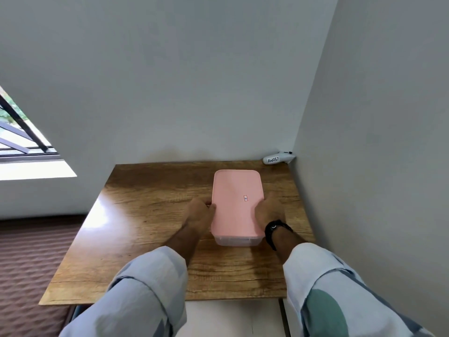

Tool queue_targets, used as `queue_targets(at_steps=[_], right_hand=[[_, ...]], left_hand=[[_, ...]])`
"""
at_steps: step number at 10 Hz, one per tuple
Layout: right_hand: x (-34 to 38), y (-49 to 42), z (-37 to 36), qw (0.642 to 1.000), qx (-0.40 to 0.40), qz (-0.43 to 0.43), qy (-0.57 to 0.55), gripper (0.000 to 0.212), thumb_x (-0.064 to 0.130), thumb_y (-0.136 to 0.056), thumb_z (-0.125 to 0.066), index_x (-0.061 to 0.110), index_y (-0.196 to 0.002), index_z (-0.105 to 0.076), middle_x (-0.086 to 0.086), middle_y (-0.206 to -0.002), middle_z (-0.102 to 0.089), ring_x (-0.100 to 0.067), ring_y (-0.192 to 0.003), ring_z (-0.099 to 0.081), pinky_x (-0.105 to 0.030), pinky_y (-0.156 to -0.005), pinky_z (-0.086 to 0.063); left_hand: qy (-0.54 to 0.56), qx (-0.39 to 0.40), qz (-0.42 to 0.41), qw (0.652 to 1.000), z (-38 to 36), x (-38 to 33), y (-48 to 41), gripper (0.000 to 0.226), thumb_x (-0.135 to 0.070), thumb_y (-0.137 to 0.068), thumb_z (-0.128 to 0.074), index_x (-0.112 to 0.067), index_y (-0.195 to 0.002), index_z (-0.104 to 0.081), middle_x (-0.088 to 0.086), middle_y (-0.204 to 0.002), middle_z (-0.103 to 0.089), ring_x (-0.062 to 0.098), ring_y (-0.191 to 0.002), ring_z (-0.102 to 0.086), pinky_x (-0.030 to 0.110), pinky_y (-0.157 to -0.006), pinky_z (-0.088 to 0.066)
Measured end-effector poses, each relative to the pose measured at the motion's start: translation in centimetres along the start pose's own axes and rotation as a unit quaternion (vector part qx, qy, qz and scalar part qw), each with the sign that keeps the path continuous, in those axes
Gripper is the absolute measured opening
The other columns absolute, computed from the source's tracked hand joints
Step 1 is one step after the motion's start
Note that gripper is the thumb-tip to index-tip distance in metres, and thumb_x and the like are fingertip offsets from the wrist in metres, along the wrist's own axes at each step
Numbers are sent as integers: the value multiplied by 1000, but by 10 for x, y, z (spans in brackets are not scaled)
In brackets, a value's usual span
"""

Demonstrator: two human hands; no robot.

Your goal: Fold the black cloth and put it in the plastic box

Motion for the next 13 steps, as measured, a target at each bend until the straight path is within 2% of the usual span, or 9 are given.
queue_targets(at_steps=[2,3,5,6,7,8,9,10,13], right_hand=[[-18,-2,-15,998,-12,59,20,30,31,-107,-33,11,-119,-53,-15,-112,-70,-36,-100,-66,-37,-78,-46],[-22,-8,-18,998,7,57,-1,33,34,-106,-30,13,-119,-52,-14,-108,-70,-32,-87,-61,-37,-75,-45],[0,-53,-19,999,41,30,-4,51,37,-99,-31,8,-121,-66,-20,-129,-65,-39,-116,-61,-43,-98,-46],[18,-68,-16,998,-12,50,-23,51,36,-106,-33,1,-126,-63,-25,-133,-62,-42,-124,-58,-43,-104,-42],[21,-78,-18,997,-17,51,-53,47,33,-106,-35,-1,-124,-60,-27,-133,-61,-43,-123,-57,-43,-103,-42],[19,-87,-24,996,5,45,-72,45,28,-106,-31,-1,-123,-60,-27,-132,-61,-43,-122,-57,-41,-101,-42],[18,-90,-25,995,31,38,-84,47,28,-106,-27,0,-128,-59,-24,-137,-59,-40,-126,-55,-40,-104,-40],[21,-91,-23,995,48,26,-83,48,28,-107,-26,1,-132,-57,-23,-140,-57,-39,-129,-53,-40,-108,-40],[16,-73,-3,990,115,36,-78,55,41,-106,-28,4,-139,-53,-18,-144,-55,-33,-131,-53,-40,-111,-41]], left_hand=[[-76,49,-26,996,-8,-6,0,49,-12,-106,-41,-14,-155,-44,16,-147,-56,36,-129,-58,49,-107,-51],[-103,43,-24,993,-12,-9,5,55,-13,-105,-38,-19,-159,-35,17,-150,-51,38,-132,-55,49,-106,-49],[-72,13,6,997,-12,-14,-31,43,-25,-102,-39,-15,-141,-55,12,-135,-65,33,-115,-64,48,-99,-55],[-58,12,31,998,-10,-15,-47,44,-36,-106,-37,-14,-129,-67,11,-123,-71,27,-102,-65,39,-87,-53],[-20,-3,19,1000,-14,-12,-52,43,-35,-105,-35,-18,-133,-64,10,-125,-71,27,-103,-64,38,-88,-51],[1,1,-49,999,-19,-4,-58,45,-32,-106,-32,-35,-148,-49,9,-133,-69,30,-109,-65,40,-94,-51],[-29,23,-57,998,-23,2,-61,53,-39,-108,-29,-47,-160,-25,15,-142,-64,40,-120,-64,43,-102,-48],[-39,45,-39,997,-22,-1,-65,54,-45,-109,-25,-49,-162,-17,20,-142,-62,38,-113,-64,41,-97,-47],[-20,-14,-24,999,-13,-8,-54,53,-51,-107,-28,-45,-160,-31,16,-135,-66,41,-122,-63,49,-110,-47]])
Point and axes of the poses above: each hand's wrist, its own y-axis away from the middle knuckle, its own z-axis out of the back of the hand, x = y × z, the point moved 1 cm from there along -y, towards the middle knuckle
